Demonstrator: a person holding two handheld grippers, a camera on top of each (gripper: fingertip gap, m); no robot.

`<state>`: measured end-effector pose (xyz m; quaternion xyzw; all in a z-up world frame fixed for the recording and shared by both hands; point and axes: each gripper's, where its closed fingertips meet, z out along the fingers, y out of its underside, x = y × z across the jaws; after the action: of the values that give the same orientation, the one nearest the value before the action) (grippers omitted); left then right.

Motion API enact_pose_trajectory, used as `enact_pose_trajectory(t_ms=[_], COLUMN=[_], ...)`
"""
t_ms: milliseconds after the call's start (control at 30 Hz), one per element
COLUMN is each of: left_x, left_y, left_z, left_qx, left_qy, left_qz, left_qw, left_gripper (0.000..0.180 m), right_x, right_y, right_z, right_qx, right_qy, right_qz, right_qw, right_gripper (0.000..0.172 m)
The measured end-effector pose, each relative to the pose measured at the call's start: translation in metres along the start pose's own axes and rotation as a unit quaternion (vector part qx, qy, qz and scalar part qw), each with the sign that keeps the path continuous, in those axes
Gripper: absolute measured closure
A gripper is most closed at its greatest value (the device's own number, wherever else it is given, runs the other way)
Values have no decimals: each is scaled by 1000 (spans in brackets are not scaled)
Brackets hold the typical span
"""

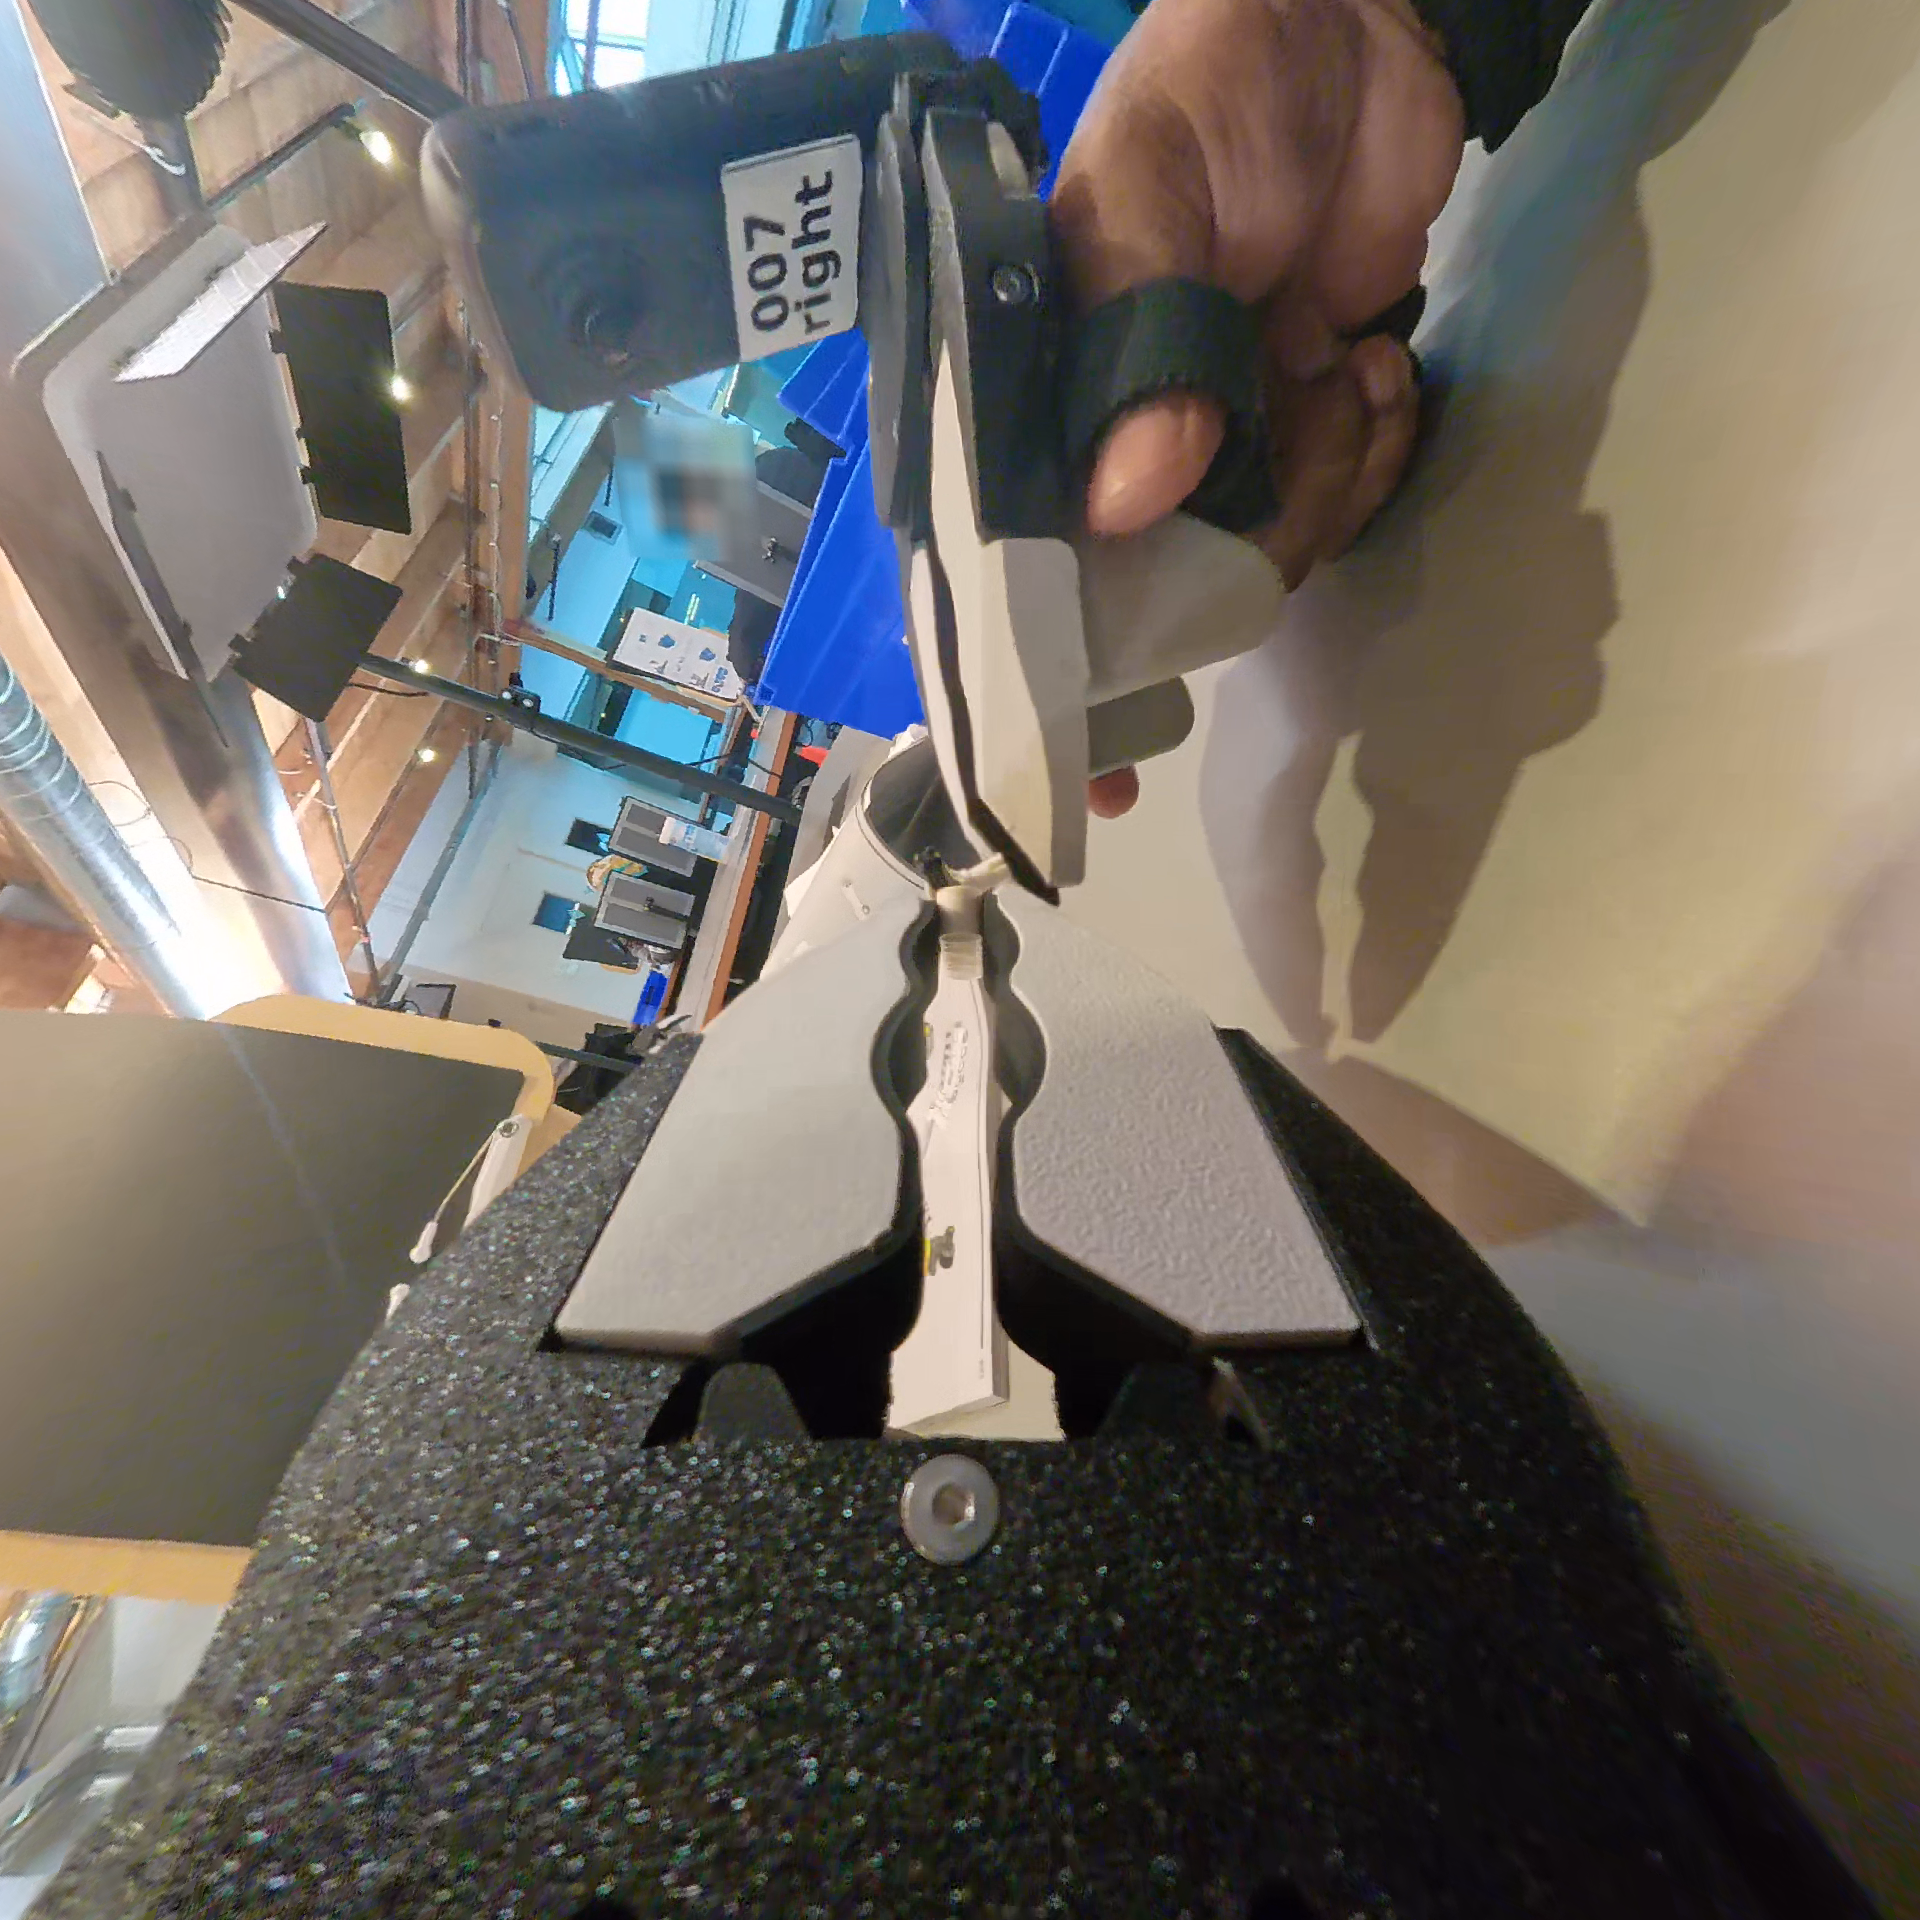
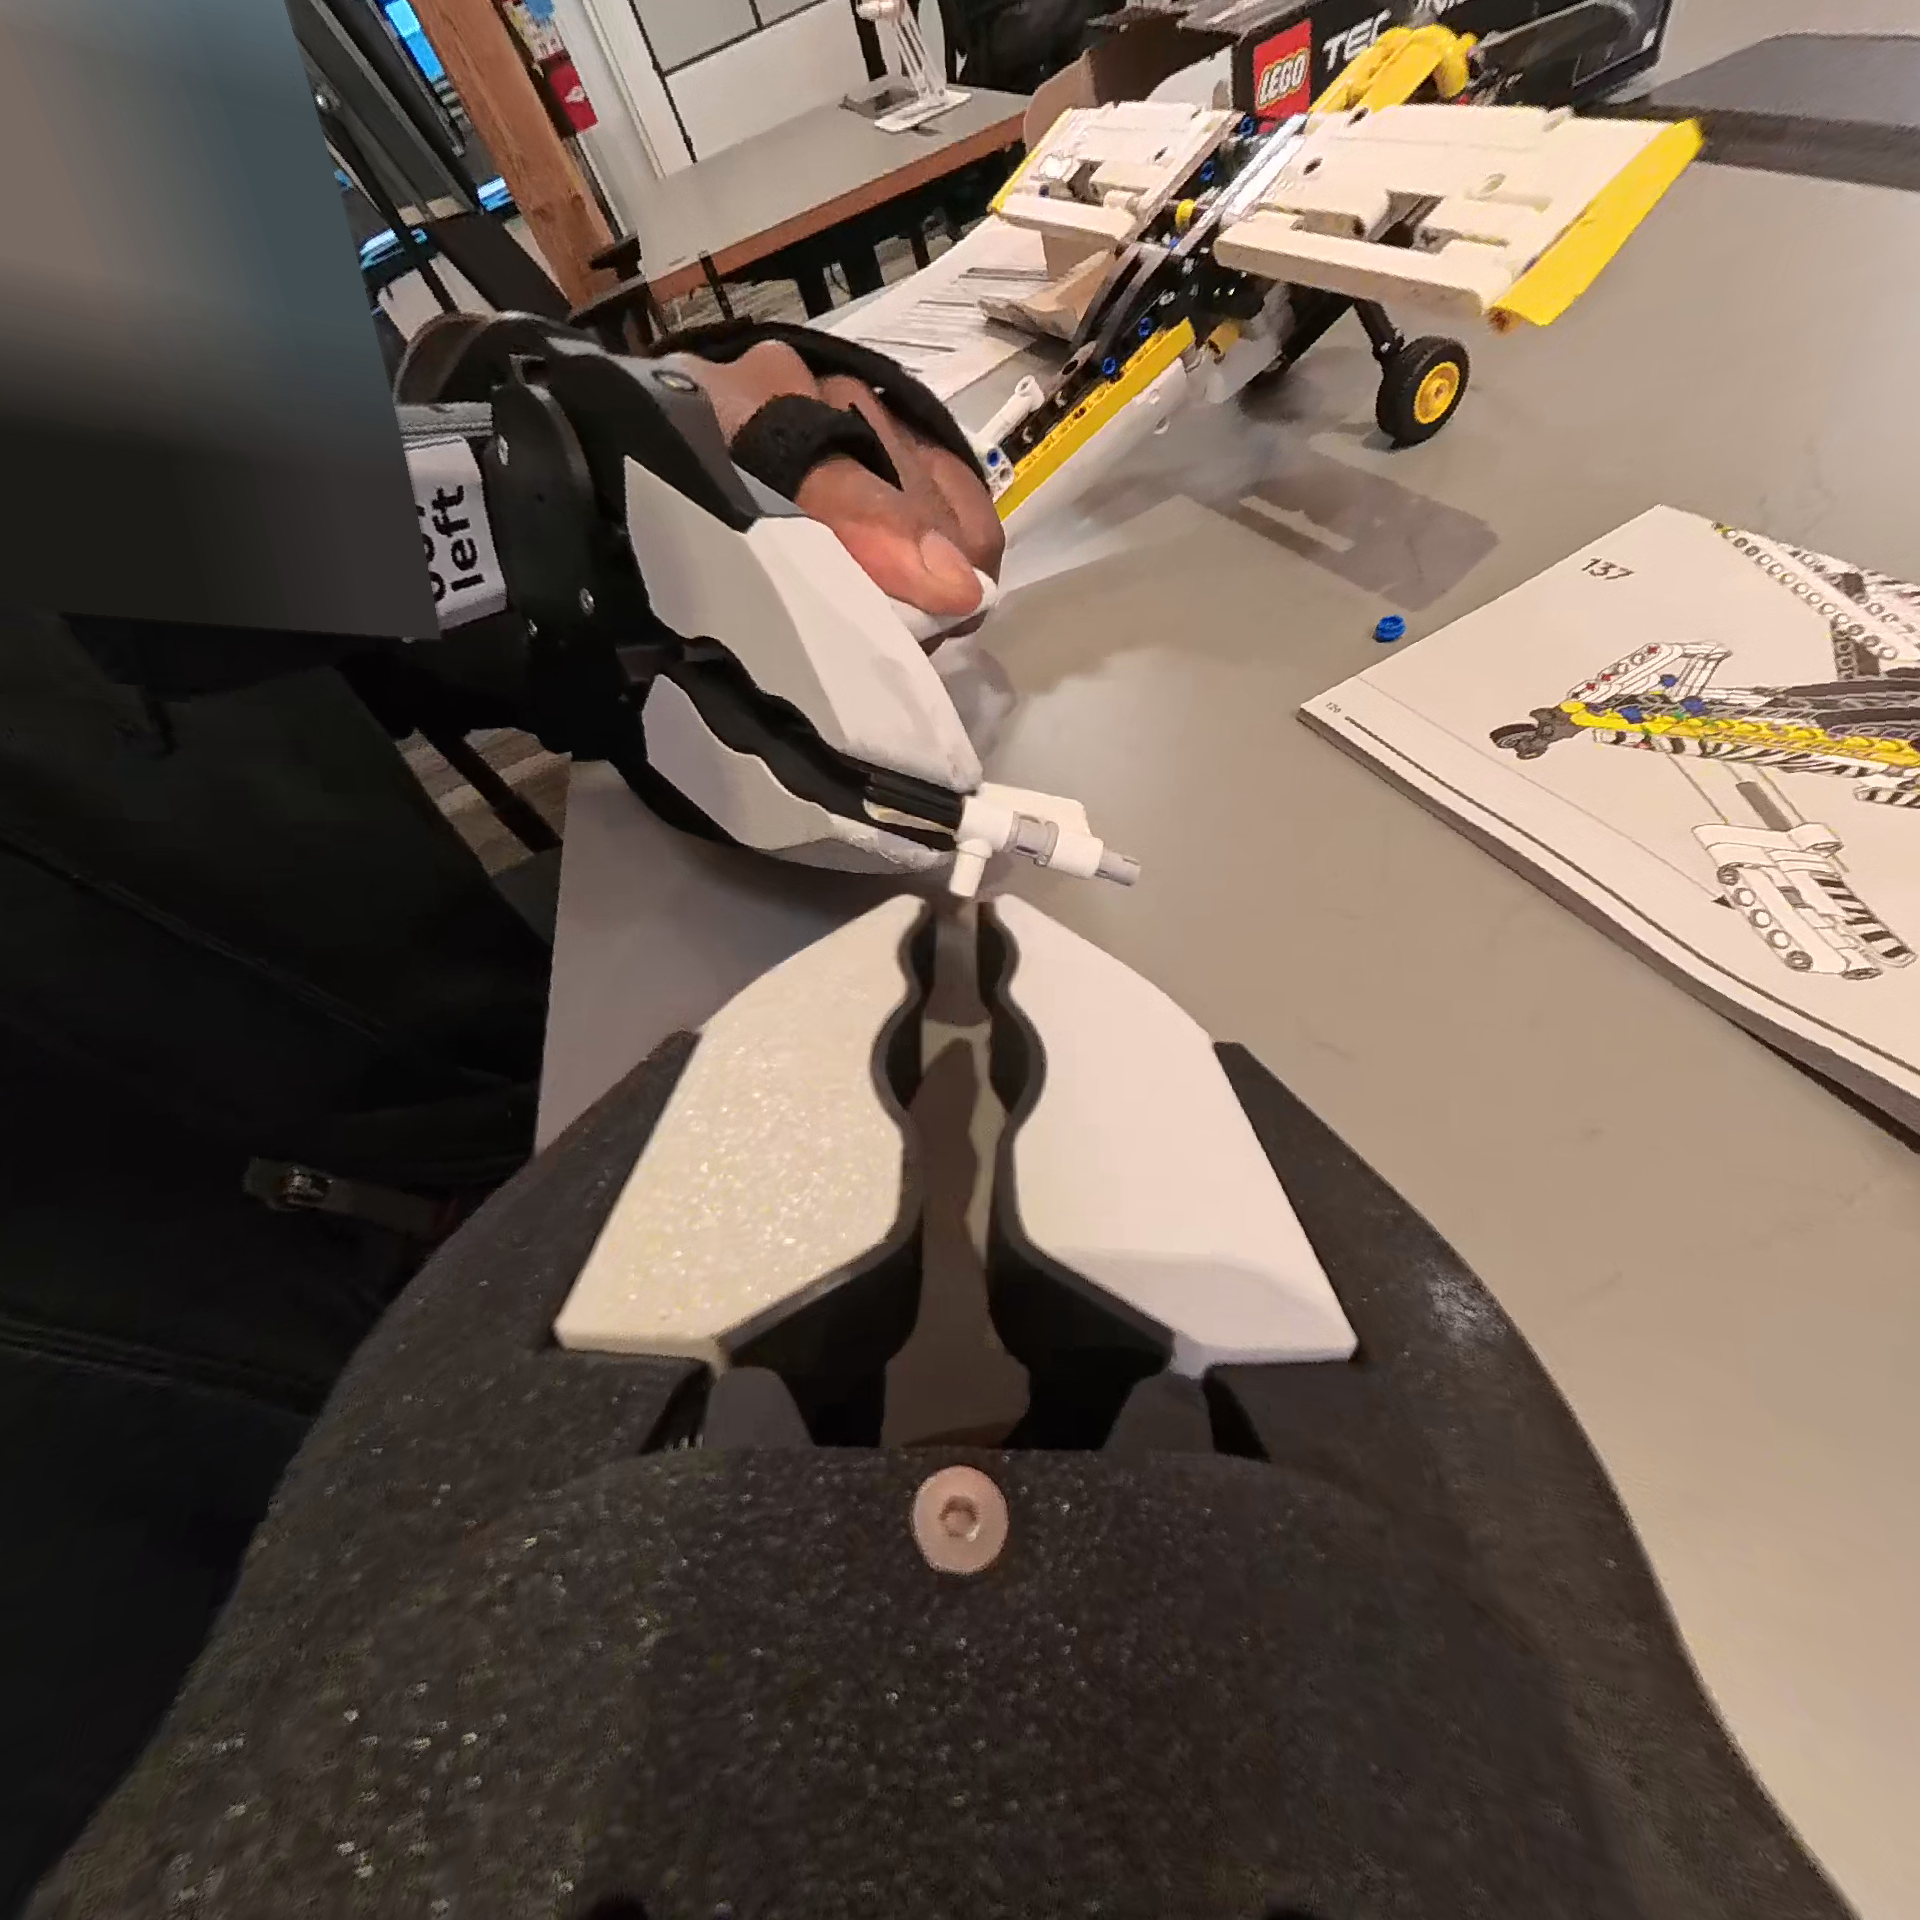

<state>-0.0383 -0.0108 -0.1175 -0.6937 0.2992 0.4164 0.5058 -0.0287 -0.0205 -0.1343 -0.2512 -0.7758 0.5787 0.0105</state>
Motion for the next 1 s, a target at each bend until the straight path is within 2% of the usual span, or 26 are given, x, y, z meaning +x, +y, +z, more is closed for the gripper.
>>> enact_pose_trajectory(t_ms=[167,400,600,800,1000], left_x=[5,5,5,5,8], left_y=[-2,-1,-3,-7,-4], left_z=[0,-3,-4,-6,-4], left_qx=[0,2,4,27,20], left_qy=[3,9,12,22,25], left_qz=[18,38,36,-3,-14], left_qw=[1000,999,999,999,999], left_gripper=[173,172,172,172,172], right_x=[-3,0,-1,-7,-13], right_y=[0,-3,-2,-2,-2], right_z=[2,-1,-1,-3,-2], right_qx=[-2,12,6,9,10], right_qy=[-11,-18,-12,-32,-48], right_qz=[14,31,-3,-7,-13], right_qw=[1000,999,1000,999,999], right_gripper=[154,168,168,168,168])
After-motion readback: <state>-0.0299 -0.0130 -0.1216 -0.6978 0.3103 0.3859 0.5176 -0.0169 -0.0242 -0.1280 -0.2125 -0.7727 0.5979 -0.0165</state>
